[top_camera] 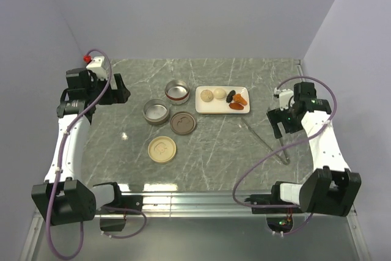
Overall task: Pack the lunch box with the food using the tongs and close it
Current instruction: Grab the clamp with the right arm
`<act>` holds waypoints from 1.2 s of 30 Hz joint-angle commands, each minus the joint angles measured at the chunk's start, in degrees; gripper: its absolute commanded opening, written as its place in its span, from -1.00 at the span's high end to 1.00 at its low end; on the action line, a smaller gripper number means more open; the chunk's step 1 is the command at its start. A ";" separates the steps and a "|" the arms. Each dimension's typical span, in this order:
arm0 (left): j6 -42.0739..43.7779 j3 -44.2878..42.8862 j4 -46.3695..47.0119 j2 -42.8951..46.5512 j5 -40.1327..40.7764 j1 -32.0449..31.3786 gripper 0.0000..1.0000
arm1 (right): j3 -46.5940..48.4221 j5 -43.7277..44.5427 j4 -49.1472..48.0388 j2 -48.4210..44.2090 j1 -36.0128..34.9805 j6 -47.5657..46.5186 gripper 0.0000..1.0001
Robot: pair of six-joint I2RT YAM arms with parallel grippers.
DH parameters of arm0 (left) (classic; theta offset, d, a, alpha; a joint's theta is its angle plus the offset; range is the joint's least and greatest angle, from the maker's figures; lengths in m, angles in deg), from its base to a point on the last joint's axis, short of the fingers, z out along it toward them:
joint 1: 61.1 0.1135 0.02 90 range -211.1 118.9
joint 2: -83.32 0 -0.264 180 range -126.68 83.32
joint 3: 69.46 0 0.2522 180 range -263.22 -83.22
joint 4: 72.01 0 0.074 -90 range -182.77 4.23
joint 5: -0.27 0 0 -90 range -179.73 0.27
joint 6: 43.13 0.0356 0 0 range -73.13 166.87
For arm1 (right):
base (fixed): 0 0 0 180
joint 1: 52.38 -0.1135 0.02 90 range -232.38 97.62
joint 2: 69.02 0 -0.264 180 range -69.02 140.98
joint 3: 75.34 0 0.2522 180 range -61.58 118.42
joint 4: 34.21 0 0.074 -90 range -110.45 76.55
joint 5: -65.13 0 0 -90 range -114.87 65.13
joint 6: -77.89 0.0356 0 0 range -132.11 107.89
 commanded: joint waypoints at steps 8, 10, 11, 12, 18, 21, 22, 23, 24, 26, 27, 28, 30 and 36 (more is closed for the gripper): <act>0.71 -2.44 -0.27 0.97 -5.30 -0.08 -0.99 | -5.68 -2.89 -6.82 10.56 1.72 -6.07 -0.99; 1.24 -2.27 -0.36 1.15 -5.21 -0.08 -0.99 | -7.08 -2.46 -9.20 12.33 1.72 -6.07 -0.99; 1.76 -1.92 -0.28 1.58 -5.21 -0.08 -0.99 | -7.61 -2.10 -11.39 13.99 1.72 -5.98 -0.99; 2.03 -1.83 -0.27 1.76 -5.13 -0.08 -0.99 | -8.05 -1.84 -12.20 14.88 1.72 -6.24 -0.99; 2.83 -0.60 0.87 2.91 -5.74 0.01 -0.99 | -9.46 -1.30 -17.12 19.36 1.72 -7.39 -0.99; 2.39 -0.24 1.65 2.64 -6.36 -0.08 -0.99 | -8.76 -2.80 -18.35 21.65 1.63 -6.95 -0.99; 2.30 -0.24 1.57 2.47 -6.62 0.01 -0.99 | -8.50 -3.06 -18.88 22.09 1.63 -6.86 -0.99; 2.38 -0.42 1.66 1.86 -6.71 0.01 -0.99 | -8.32 -3.94 -19.75 22.79 1.72 -6.69 -0.99; 2.39 -0.42 1.66 1.68 -6.62 -0.08 -0.99 | -7.88 -4.55 -20.02 23.06 1.63 -6.51 -0.99; 2.38 -0.33 1.83 1.15 -6.62 -0.08 -0.99 | -7.53 -6.31 -20.81 23.84 1.63 -6.25 -1.00; 2.47 -0.33 1.84 1.06 -6.62 -0.08 -0.99 | -6.74 -7.01 -20.73 24.11 1.72 -6.24 -0.99; 2.56 -0.33 1.84 0.89 -6.71 0.01 -0.99 | -6.47 -7.19 -20.64 24.37 1.63 -6.24 -0.98; 2.65 -0.51 1.84 0.62 -6.71 0.01 -0.99 | -5.69 -7.63 -20.82 24.99 1.63 -6.59 -0.95; 2.65 -0.59 2.27 0.18 -7.06 -0.08 -0.99 | -5.07 -8.69 -20.38 25.96 0.49 -7.04 -0.91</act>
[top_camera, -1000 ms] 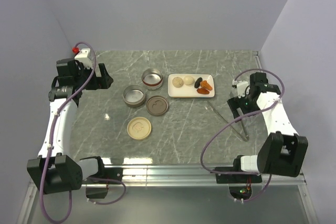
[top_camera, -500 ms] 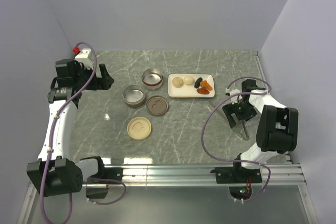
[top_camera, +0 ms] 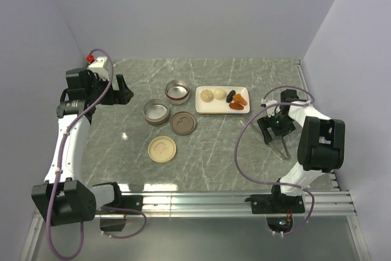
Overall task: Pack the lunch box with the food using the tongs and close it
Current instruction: Grab the clamp with the right arm
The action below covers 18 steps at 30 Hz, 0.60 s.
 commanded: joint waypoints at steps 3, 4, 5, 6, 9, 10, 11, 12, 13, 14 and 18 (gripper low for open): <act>0.57 -0.66 2.49 -0.13 -1.86 0.01 -0.99 | 1.60 -2.07 -1.84 2.12 -1.86 0.14 -0.92; 0.57 -0.66 2.49 -0.13 -1.86 0.01 -0.99 | 1.51 -2.15 -1.84 2.29 -1.94 0.31 -0.91; 0.57 -0.66 2.41 -0.21 -1.95 0.01 -0.99 | 1.43 -2.15 -2.28 2.64 -2.21 0.40 -0.91; 0.57 -0.57 2.49 -0.04 -2.03 -0.08 -0.99 | 1.25 -2.15 -2.46 2.73 -2.21 0.84 -0.91; 0.40 -0.31 2.49 0.31 -2.38 -0.08 -0.99 | 1.60 -2.42 -2.28 3.35 -2.30 1.63 -0.94; 0.48 -0.31 2.49 0.23 -2.65 -0.08 -0.99 | 1.86 -2.50 -2.02 3.96 -2.21 1.72 -0.99; 0.48 -0.40 2.41 0.40 -2.82 -0.08 -0.99 | 2.13 -2.85 -1.50 4.14 -2.38 1.89 -0.99; 0.40 -0.40 2.41 0.49 -2.74 -0.08 -0.99 | 2.13 -2.86 -1.58 4.14 -2.56 1.98 -0.99; 0.48 -0.66 2.32 0.49 -3.00 -0.08 -0.99 | 1.95 -2.86 -1.84 3.97 -2.73 2.07 -0.99; 0.57 -0.75 2.23 0.49 -3.09 -0.08 -0.99 | 1.87 -2.86 -2.19 3.88 -2.82 2.07 -0.99; 0.31 -1.10 2.23 0.31 -3.44 -0.08 -0.99 | 1.60 -2.42 -2.81 4.23 -3.53 2.25 -0.99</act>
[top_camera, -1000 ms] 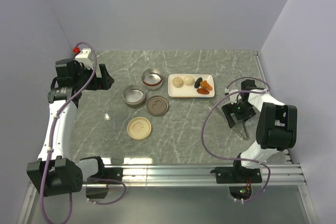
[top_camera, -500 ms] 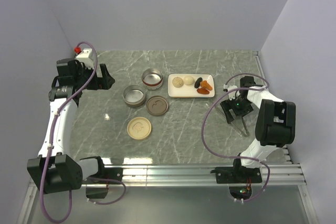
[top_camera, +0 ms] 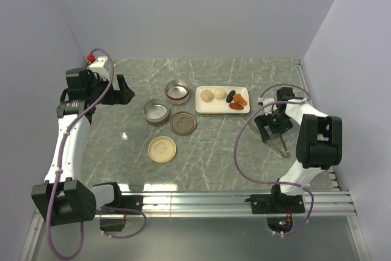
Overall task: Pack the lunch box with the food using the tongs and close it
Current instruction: Grab the clamp with the right arm
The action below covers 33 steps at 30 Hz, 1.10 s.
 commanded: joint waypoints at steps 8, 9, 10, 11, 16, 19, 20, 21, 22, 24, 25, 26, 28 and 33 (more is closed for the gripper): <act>0.50 -1.36 1.53 0.60 -2.13 0.01 -0.99 | -0.78 -2.74 -0.49 1.10 -1.12 -2.68 -0.87; 0.59 -1.36 1.35 0.77 -2.39 0.01 -0.99 | -1.65 -2.57 -0.14 0.40 -1.21 -3.39 -0.83; 0.68 -1.36 1.44 0.95 -2.39 -0.08 -0.99 | -2.10 -1.96 0.22 -0.65 -1.12 -3.91 -0.75; 0.68 -1.36 1.53 0.95 -2.48 -0.08 -0.99 | -2.89 -1.78 0.74 -1.18 -1.04 -5.05 -0.72; 0.86 -1.63 0.74 1.30 -3.36 -0.08 -0.99 | -4.65 -2.04 2.41 -5.05 -0.25 -7.26 -0.50; 1.38 -1.45 0.12 1.91 -4.23 0.01 -0.99 | -4.56 -3.62 4.60 -7.33 0.72 -8.05 -0.36; 1.56 -1.28 -0.05 2.18 -4.50 0.01 -0.99 | -4.22 -4.14 5.05 -7.95 0.81 -8.22 -0.35; 1.56 -1.10 -0.31 2.35 -4.85 -0.08 -0.99 | -4.13 -5.19 5.49 -9.17 1.33 -8.23 -0.33; 1.47 -1.10 -0.49 2.62 -5.29 -0.08 -0.99 | -3.86 -5.64 6.62 -9.71 1.34 -8.40 -0.32; 1.56 -1.10 -0.93 2.79 -5.91 0.01 -0.99 | -3.16 -6.95 7.60 -10.76 1.43 -8.49 -0.31; 1.56 -1.27 -1.37 2.80 -6.26 -0.08 -0.99 | -2.90 -7.40 8.21 -11.81 1.60 -8.58 -0.30; 1.56 -1.36 -1.72 2.71 -6.96 0.01 -0.99 | -2.28 -7.92 9.44 -12.35 1.52 -8.75 -0.30; 3.39 -1.63 -2.07 2.88 -8.01 -0.08 -0.99 | -1.49 -9.59 10.85 -13.66 1.52 -9.02 -0.28; 5.68 -1.45 -3.39 3.41 -11.96 -0.17 -0.99 | 2.37 -13.72 16.21 -15.25 1.51 -9.02 -0.21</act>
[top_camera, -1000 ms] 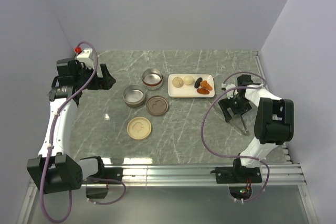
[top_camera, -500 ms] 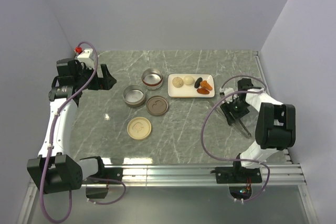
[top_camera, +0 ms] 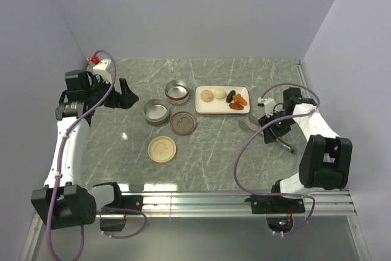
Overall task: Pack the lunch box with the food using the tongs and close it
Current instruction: Grab the clamp with the right arm, then pick up the food using the clamp
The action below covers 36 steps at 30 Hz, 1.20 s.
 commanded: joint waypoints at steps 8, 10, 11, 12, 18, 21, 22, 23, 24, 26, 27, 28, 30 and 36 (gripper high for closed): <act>9.52 -4.00 -4.72 2.32 -9.15 -0.60 -0.99 | 12.07 -13.42 12.73 -2.84 -0.06 0.12 -0.12; 12.33 -4.61 -6.21 2.32 -11.43 -1.13 -0.99 | 13.31 -16.14 13.70 -2.84 -0.67 0.39 -0.11; 13.12 -4.70 -6.48 2.41 -11.88 -1.66 -0.99 | 14.44 -16.76 14.49 -2.66 -0.94 0.91 -0.10; 14.44 -4.62 -6.57 2.58 -12.14 -2.79 -0.99 | 14.98 -18.25 14.76 -2.66 -1.90 1.26 -0.07; 21.11 -4.18 -7.71 3.64 -14.42 -6.93 -0.99 | 19.55 -23.00 15.82 -1.87 -5.51 3.99 0.00; 23.41 -3.74 -7.80 4.43 -15.66 -7.55 -0.99 | 21.57 -25.38 15.29 -1.43 -6.92 5.74 0.04; 23.41 -3.65 -7.37 4.78 -15.57 -7.64 -0.99 | 21.92 -25.47 14.77 -1.52 -6.92 7.49 0.06; 23.15 -3.65 -7.02 4.87 -15.31 -7.55 -0.99 | 22.54 -25.47 13.28 -1.43 -8.40 8.38 0.07; 22.72 -3.91 -6.92 4.87 -15.14 -7.55 -0.99 | 22.80 -25.21 12.14 -1.61 -8.50 9.43 0.08; 21.49 -4.09 -6.40 4.52 -14.87 -8.94 -0.99 | 23.59 -22.76 7.93 -1.87 -8.94 13.91 0.09; 19.83 -4.00 -5.44 4.60 -14.78 -8.96 -0.99 | 23.94 -21.87 6.77 -1.96 -9.46 15.05 0.09; 18.94 -3.91 -4.65 4.61 -14.70 -8.96 -0.99 | 24.73 -20.65 4.33 -1.96 -9.64 17.50 0.09; 15.88 -2.95 -1.93 5.04 -14.52 -8.96 -0.99 | 25.61 -17.66 2.73 -1.70 -10.51 19.19 0.09; 5.95 -1.98 2.65 4.96 -12.76 -8.87 -0.99 | 31.15 -10.36 -0.53 1.37 -12.19 22.36 0.09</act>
